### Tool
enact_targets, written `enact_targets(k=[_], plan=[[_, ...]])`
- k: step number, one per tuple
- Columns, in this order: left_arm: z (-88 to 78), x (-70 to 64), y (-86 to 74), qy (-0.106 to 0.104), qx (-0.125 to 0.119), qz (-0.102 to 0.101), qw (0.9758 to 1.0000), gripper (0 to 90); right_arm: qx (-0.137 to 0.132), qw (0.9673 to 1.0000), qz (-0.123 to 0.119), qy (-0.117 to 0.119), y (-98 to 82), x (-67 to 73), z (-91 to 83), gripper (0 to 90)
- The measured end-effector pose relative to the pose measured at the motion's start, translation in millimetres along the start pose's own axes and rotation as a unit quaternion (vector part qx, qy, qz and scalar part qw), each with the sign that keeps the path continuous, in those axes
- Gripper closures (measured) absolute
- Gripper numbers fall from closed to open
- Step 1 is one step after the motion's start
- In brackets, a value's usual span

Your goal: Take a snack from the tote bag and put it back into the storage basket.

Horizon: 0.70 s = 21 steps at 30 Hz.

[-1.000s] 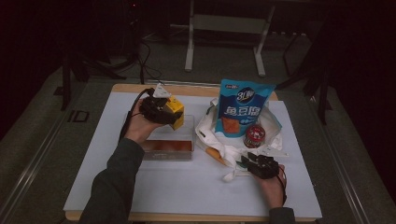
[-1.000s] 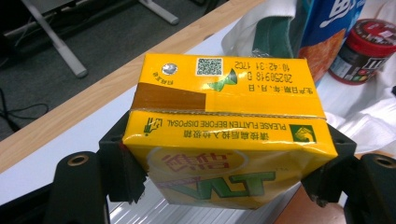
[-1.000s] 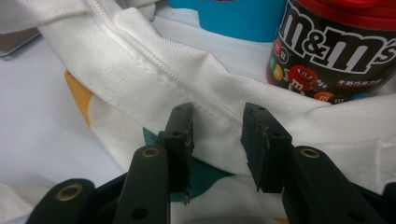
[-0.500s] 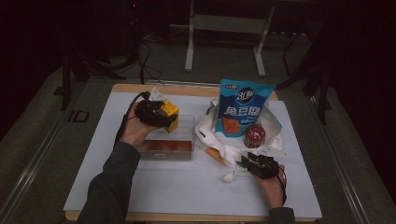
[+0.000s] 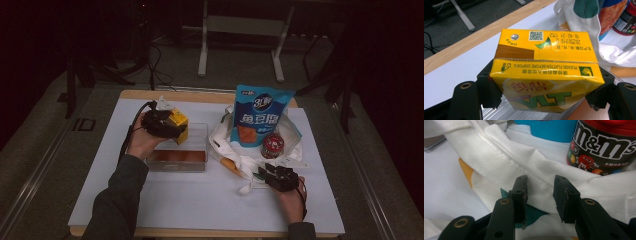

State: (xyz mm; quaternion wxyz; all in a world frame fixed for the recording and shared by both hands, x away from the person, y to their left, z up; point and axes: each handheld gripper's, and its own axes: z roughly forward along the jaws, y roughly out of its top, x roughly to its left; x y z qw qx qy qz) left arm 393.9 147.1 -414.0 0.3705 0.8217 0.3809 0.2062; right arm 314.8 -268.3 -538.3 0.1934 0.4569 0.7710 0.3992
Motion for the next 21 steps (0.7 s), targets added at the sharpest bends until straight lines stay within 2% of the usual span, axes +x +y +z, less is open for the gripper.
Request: enact_targets(k=[10, 12, 21], plan=[[-0.4, 3.1, -8.2, 0.001, 0.002, -0.008, 1.0, 28.4, 0.0, 1.0, 0.0, 0.0, 0.0, 0.1, 0.0, 63.6], [-0.6, 6.1, -12.3, -0.002, -0.001, -0.017, 0.9998, 28.4, 0.0, 1.0, 0.0, 0.0, 0.0, 0.1, 0.0, 63.6], [-1.1, 12.6, -24.6, 0.006, 0.003, -0.029, 0.9995, 28.4, 0.0, 1.0, 0.0, 0.0, 0.0, 0.1, 0.0, 63.6]])
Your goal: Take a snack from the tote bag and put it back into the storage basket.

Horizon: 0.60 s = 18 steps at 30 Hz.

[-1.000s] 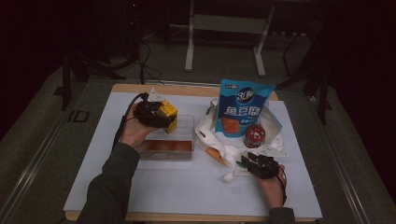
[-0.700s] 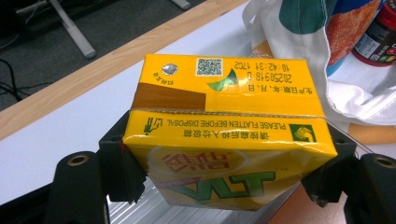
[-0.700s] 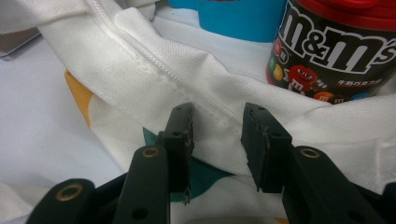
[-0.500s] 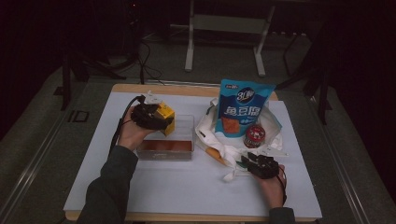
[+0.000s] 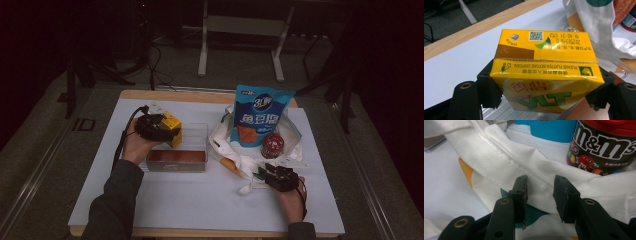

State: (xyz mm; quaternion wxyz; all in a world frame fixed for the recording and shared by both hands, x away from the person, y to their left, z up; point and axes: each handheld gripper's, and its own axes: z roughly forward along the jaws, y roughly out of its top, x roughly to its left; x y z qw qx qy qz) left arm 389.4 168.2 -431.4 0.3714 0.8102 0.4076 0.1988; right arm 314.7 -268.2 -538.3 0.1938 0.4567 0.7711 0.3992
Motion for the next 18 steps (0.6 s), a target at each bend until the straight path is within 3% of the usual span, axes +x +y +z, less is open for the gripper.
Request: enact_targets(k=[18], plan=[[-0.6, 20.2, -22.7, 0.022, 0.016, -0.033, 0.9991, 28.3, 0.0, 1.0, 0.0, 0.0, 0.0, 0.0, 0.0, 63.6]])
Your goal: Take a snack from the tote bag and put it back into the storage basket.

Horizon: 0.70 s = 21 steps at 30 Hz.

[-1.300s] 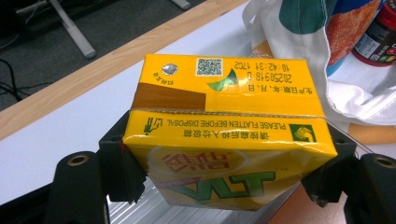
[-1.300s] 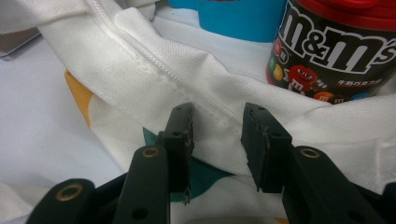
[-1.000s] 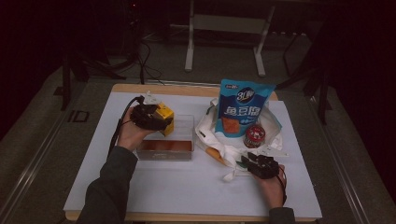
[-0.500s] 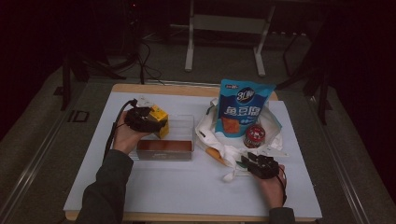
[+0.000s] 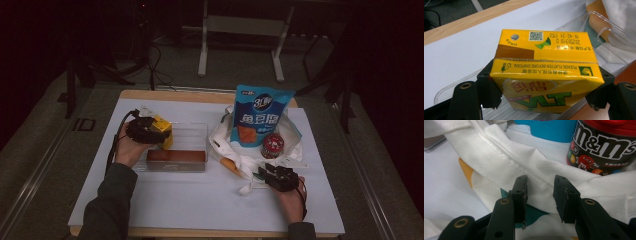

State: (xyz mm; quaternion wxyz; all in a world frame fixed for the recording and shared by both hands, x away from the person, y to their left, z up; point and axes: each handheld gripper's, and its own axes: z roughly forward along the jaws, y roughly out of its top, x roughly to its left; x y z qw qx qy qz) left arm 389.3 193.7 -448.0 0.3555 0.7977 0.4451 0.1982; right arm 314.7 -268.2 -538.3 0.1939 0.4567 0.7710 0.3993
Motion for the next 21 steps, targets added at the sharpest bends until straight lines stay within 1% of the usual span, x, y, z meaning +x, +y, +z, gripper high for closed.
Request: enact_targets(k=[3, 6, 12, 16, 21], plan=[[0.4, 2.4, -2.1, 0.009, 0.008, -0.003, 0.9999, 28.3, 0.0, 1.0, 0.0, 0.0, 0.0, 0.1, 0.0, 63.6], [0.8, 4.0, -4.9, 0.017, 0.015, 0.0, 0.9998, 28.3, 0.0, 1.0, 0.0, 0.0, 0.0, 0.0, 0.0, 63.5], [-0.2, 8.6, -9.8, 0.029, 0.022, -0.006, 0.9993, 28.3, 0.0, 1.0, 0.0, 0.0, 0.0, 0.0, -0.1, 63.5], [-0.3, 11.8, -13.9, 0.032, 0.027, -0.014, 0.999, 28.3, 0.0, 1.0, 0.0, 0.0, 0.0, -0.1, -0.1, 63.5], [1.3, 13.2, -17.4, 0.042, 0.042, -0.005, 0.9982, 28.2, 0.0, 1.0, 0.0, 0.0, 0.0, 0.1, -0.1, 63.5]])
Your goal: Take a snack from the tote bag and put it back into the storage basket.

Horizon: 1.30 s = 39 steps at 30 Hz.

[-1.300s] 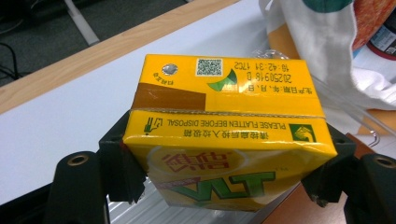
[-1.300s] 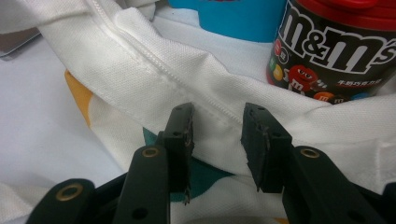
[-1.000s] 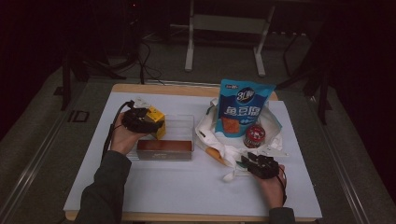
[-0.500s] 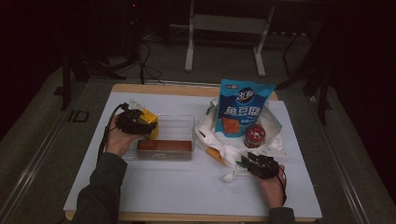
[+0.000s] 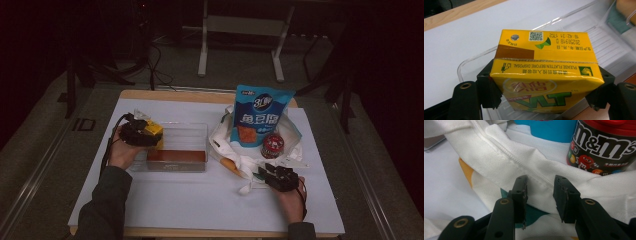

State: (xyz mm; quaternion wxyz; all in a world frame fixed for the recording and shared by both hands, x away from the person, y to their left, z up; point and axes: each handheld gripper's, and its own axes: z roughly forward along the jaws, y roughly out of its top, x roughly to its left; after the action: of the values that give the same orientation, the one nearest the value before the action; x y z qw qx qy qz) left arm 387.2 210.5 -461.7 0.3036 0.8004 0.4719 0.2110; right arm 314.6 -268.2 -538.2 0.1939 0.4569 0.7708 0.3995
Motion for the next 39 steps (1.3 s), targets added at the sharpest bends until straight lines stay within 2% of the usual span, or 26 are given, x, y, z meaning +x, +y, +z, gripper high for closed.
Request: enact_targets(k=[7, 12, 16, 19, 22, 23, 25, 28, 29, 30, 33, 39], plan=[[-1.8, 4.0, -5.3, 0.0, 0.003, -0.008, 1.0, 28.1, 0.0, 1.0, 0.0, 0.0, 0.0, -0.1, 0.0, 63.5], [-5.0, 1.8, -7.3, 0.007, 0.014, 0.002, 0.9999, 27.5, 0.0, 1.0, 0.0, 0.0, 0.0, 0.1, 0.0, 63.5], [-8.4, 2.3, -13.2, 0.009, 0.015, -0.001, 0.9998, 26.9, 0.0, 1.0, 0.0, 0.0, 0.0, 0.0, 0.0, 63.5], [-11.2, 3.7, -17.8, 0.007, 0.011, -0.01, 0.9999, 26.5, 0.0, 1.0, 0.0, 0.0, 0.0, 0.0, 0.0, 63.5], [-13.3, 3.8, -20.6, 0.004, 0.001, -0.007, 1.0, 24.4, 0.0, 1.0, 0.0, 0.0, 0.0, 0.0, 0.0, 63.5], [-17.1, 3.3, -23.2, -0.002, -0.014, -0.009, 0.9999, 23.2, 0.0, 1.0, 0.0, 0.0, 0.0, 0.0, 0.0, 63.5], [-22.5, 3.0, -24.7, -0.001, -0.027, -0.011, 0.9996, 21.9, 0.0, 1.0, 0.0, 0.0, 0.0, -0.1, 0.0, 63.5], [-27.4, 3.3, -26.2, -0.005, -0.032, -0.013, 0.9994, 22.3, 0.0, 1.0, 0.0, 0.0, 0.0, 0.0, 0.0, 63.5], [-29.5, 2.3, -28.0, 0.007, -0.028, -0.011, 0.9995, 22.3, 0.0, 1.0, 0.0, 0.0, 0.0, 0.0, 0.1, 63.5], [-30.4, 2.2, -28.8, 0.007, -0.03, -0.014, 0.9994, 26.2, 0.0, 1.0, 0.0, 0.0, 0.0, 0.0, 0.0, 63.5], [-31.1, 0.4, -31.8, 0.014, -0.038, -0.017, 0.999, 26.4, 0.0, 1.0, 0.0, 0.0, 0.0, -0.1, 0.0, 63.5], [-33.0, -3.6, -38.1, 0.03, -0.054, -0.036, 0.9974, 27.1, 0.0, 1.0, 0.0, 0.0, 0.0, -0.2, 0.0, 63.5]])
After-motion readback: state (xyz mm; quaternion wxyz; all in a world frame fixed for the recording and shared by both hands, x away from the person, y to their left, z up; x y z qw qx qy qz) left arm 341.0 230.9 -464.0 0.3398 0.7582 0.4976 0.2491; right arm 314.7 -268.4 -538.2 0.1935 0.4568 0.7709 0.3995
